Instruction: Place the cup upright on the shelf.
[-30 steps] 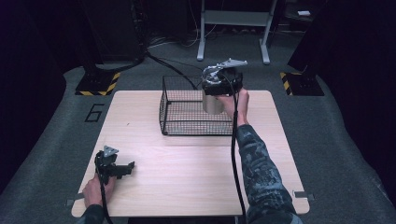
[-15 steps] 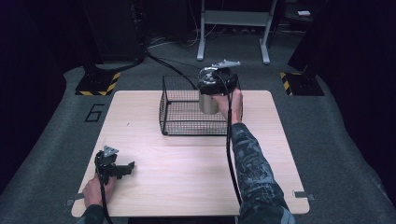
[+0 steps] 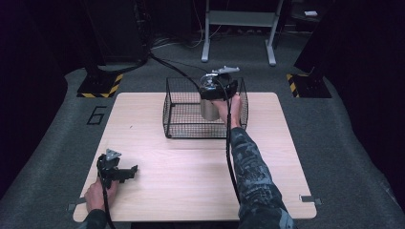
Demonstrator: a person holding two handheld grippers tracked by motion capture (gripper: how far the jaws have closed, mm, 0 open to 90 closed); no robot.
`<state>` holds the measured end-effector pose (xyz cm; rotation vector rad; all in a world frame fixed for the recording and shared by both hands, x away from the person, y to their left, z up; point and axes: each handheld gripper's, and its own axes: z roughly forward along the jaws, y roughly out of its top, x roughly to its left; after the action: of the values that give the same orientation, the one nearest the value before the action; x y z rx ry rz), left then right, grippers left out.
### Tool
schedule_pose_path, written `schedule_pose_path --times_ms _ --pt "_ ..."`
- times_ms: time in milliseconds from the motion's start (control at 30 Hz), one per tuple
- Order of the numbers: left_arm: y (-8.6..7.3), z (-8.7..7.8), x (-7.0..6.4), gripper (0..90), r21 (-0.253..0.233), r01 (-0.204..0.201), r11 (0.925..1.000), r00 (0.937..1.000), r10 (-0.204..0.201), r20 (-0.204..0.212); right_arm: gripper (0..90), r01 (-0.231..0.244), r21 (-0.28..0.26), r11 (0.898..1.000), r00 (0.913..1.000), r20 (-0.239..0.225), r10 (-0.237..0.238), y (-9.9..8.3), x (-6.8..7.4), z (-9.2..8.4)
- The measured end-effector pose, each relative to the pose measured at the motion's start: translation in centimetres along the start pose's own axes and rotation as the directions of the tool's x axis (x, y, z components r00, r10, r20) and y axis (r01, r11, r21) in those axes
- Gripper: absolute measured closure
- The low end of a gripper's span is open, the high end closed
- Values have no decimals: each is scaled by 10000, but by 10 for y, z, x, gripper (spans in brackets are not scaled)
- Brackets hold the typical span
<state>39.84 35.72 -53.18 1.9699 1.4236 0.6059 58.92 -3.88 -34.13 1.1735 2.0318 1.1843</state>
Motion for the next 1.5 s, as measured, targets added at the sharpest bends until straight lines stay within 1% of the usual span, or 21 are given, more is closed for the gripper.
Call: schedule_pose_path --times_ms 167,200,233,333,433,467,500,633,700,767,800,833,867,900,967,1067,1200,1300,1333,1467,1500 --pt "0 0 0 1 9 1 10000 10000 -1 9 38 -221 131 9997 9998 17 221 -5 -2 12" --pt "0 0 0 0 6 0 10000 10000 0 7 38 -155 164 9997 9999 30 154 -6 -2 15" --pt "0 0 0 1 6 0 10000 10000 0 7 39 -258 206 9995 9997 54 257 -7 -2 17" --pt "0 0 0 1 45 -3 10000 10000 3 4 38 -300 302 9991 9995 99 297 -12 -3 26" --pt "0 0 0 1 7 3 10000 10000 -3 9 38 -462 457 9979 9989 112 457 -16 -2 33" --pt "0 1 -1 1 -166 138 9998 9999 -138 -30 39 -468 496 9977 9988 146 461 -17 -2 36" --pt "0 1 -1 1 -124 109 9999 9999 -109 -21 38 -521 517 9973 9986 160 514 -18 -1 38" --pt "0 1 -1 1 -80 121 9999 9999 -121 -14 38 -564 667 9962 9981 271 547 -22 -1 46" --pt "0 1 -1 1 -132 128 9998 9999 -128 -13 38 -384 702 9968 9990 261 367 -23 -1 50" --pt "0 1 -1 1 -129 126 9998 9999 -126 -12 38 -404 770 9962 9989 280 383 -24 1 52" --pt "0 1 -1 1 -120 125 9998 9999 -125 -17 38 -458 699 9965 9986 286 439 -25 2 53" --pt "0 1 -1 1 -80 123 9999 9999 -123 -14 38 -313 699 9971 9993 243 296 -26 1 54" --pt "0 1 -1 1 -124 128 9998 9999 -129 -23 38 -325 724 9968 9992 256 307 -26 3 54" --pt "0 1 -1 1 -84 114 9999 9999 -114 -19 38 -208 683 9974 9995 271 190 -27 3 55" --pt "0 1 -1 1 -87 118 9999 9999 -118 -19 38 -382 724 9966 9989 307 361 -28 5 56" --pt "0 1 -1 1 -76 119 9999 9999 -119 -18 38 -349 676 9971 9988 353 326 -29 5 58" --pt "0 1 -1 0 -110 124 9999 9999 -124 -19 38 -176 690 9975 9993 351 152 -31 5 59" --pt "0 1 -1 1 -112 120 9999 9999 -120 -23 38 -230 695 9973 9991 362 205 -32 5 60" --pt "0 1 -1 1 -85 115 9999 9999 -116 -23 38 -158 753 9970 9993 355 132 -33 5 60" --pt "0 1 -1 1 -99 119 9999 9999 -119 -33 38 -153 748 9971 9992 381 125 -36 7 62" --pt "0 1 -1 1 -111 99 9999 9999 -99 -39 38 -225 806 9965 9991 364 196 -36 8 62"
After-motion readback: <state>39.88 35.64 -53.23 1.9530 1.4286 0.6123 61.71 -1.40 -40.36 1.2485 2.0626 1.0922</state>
